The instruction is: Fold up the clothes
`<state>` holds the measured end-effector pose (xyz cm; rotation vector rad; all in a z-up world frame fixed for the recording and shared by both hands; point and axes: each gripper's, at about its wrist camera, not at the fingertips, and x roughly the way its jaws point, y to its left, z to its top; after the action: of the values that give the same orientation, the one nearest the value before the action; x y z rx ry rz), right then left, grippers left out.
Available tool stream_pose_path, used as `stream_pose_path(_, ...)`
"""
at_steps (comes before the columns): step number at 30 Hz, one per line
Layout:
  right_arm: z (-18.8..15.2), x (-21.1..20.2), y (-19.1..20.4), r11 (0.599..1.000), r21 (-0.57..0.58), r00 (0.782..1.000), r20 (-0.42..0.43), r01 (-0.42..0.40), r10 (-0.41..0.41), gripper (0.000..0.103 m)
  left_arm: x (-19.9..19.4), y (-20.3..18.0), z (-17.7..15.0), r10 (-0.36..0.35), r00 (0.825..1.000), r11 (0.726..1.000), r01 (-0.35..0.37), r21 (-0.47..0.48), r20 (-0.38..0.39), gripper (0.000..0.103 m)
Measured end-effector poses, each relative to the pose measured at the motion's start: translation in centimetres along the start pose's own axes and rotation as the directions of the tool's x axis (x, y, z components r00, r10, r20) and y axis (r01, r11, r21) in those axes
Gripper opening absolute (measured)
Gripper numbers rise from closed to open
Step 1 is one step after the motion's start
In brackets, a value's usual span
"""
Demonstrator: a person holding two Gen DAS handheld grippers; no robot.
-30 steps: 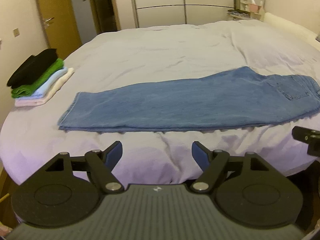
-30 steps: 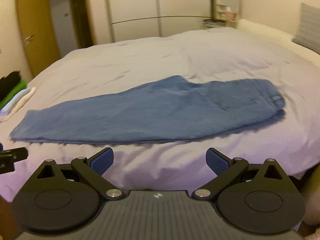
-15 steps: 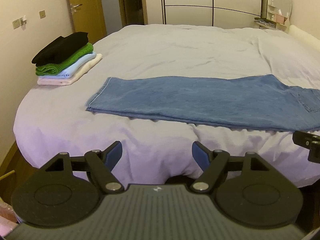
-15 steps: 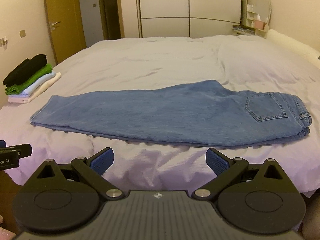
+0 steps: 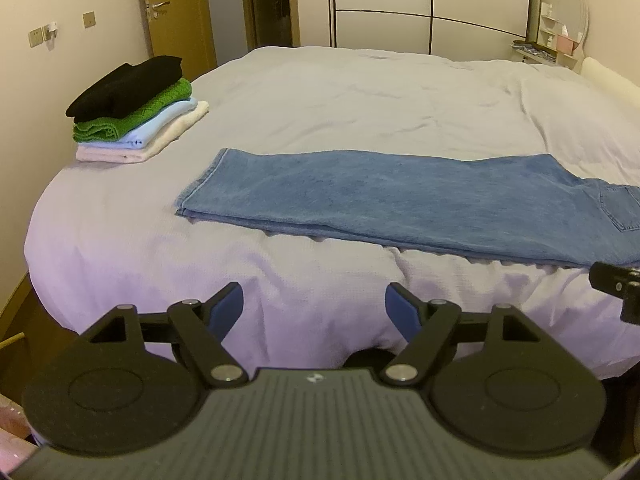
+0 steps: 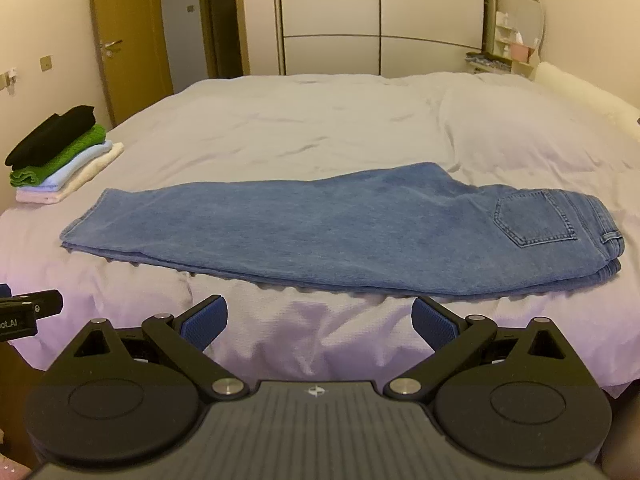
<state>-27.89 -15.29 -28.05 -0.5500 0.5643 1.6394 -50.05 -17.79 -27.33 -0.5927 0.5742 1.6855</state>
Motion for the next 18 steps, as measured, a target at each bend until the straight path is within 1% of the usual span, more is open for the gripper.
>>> stream_pose_path(4,0.0,0.2,-0.5,1.000,0.022,1.000,0.010,-0.001,0.001,0.101,0.8,0.1,0.1,-0.003,1.000,1.000,0.003,-0.009,-0.014,0.076)
stream_pose_path(9,0.5,1.5,-2.4,0.993,0.108,0.999,0.029,-0.045,0.043,0.101,3.2,1.2,0.6,-0.022,0.998,0.998,0.019,-0.059,-0.054,0.076)
stream_pose_path(13,1.1,4.5,-3.0,0.991,0.131,0.999,-0.032,-0.021,0.025,0.101,5.7,1.8,1.4,-0.032,0.997,0.997,0.027,-0.072,-0.071,0.075)
stream_pose_path(15,1.5,6.3,-3.2,0.990,0.142,0.998,-0.056,-0.011,0.019,0.101,7.1,2.2,2.0,-0.049,0.996,0.996,0.044,-0.079,-0.073,0.073)
stream_pose_path(17,2.0,8.0,-3.1,0.989,0.146,0.998,-0.058,-0.031,0.040,0.100,8.6,2.8,2.8,-0.069,0.996,0.993,0.063,-0.095,-0.063,0.064)
stream_pose_path(18,2.4,8.9,-3.1,0.988,0.147,0.997,-0.048,-0.050,0.057,0.094,9.4,3.1,3.2,-0.076,0.995,0.992,0.070,-0.105,-0.063,0.061)
